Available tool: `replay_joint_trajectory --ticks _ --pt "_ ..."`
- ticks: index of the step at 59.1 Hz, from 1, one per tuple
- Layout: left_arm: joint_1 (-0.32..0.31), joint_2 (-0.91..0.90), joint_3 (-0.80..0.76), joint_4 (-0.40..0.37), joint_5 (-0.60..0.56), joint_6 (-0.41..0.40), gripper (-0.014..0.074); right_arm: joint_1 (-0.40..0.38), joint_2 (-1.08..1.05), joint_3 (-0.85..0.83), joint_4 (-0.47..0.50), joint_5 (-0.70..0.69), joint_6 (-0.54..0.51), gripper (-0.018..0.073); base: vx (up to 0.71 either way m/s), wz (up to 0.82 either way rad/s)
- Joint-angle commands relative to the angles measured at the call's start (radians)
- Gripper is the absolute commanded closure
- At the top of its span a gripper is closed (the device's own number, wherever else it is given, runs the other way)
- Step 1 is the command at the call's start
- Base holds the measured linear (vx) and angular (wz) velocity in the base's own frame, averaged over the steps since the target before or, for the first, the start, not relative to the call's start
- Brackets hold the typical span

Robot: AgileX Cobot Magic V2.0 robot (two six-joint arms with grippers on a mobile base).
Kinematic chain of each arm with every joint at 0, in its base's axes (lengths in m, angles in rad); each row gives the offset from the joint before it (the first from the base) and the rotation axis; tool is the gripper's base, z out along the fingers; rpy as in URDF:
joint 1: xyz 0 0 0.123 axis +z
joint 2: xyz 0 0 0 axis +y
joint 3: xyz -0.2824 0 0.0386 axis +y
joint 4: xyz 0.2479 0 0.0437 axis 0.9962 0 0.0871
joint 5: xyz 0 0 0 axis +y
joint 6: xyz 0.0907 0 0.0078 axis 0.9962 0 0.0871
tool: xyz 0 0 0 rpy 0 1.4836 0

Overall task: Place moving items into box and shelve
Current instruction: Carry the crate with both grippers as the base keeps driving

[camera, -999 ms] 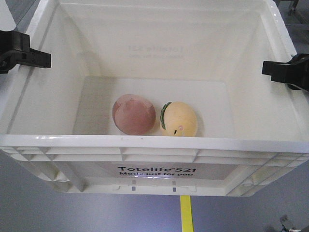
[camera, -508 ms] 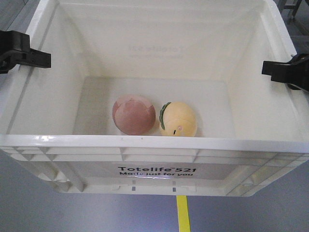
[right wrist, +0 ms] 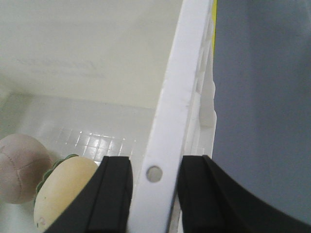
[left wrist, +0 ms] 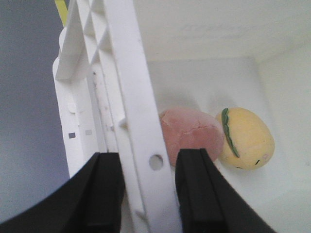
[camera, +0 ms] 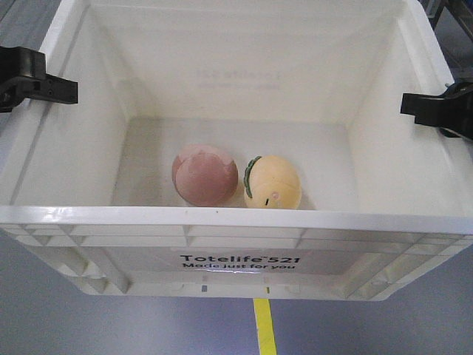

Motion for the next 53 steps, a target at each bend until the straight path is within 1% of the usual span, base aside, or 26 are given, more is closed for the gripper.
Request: replay_joint_trajectory --ticks 1,26,39,53 --pt "-0.005 -0.034 -0.049 -0.112 -0.107 0.030 0.0603 0.001 -0.023 -0.048 0.058 -0.140 0.000 0.0565 0.42 -0.19" --pt "-0.005 -0.034 -0.049 -0.112 -0.107 0.030 0.0603 0.001 -0.023 -0.048 0.058 -0.140 0.000 0.0565 0.39 -0.32" --pt "-0.005 -0.034 -0.049 -0.112 -0.107 0.030 0.0603 0.001 -0.023 -0.048 0.058 -0.140 0.000 0.0565 0.35 -0.51" --pt "-0.005 -0.034 -0.049 -0.112 -0.107 0.030 0.0603 0.001 -0.023 -0.048 0.058 -0.140 0.000 0.0565 0.33 -0.65"
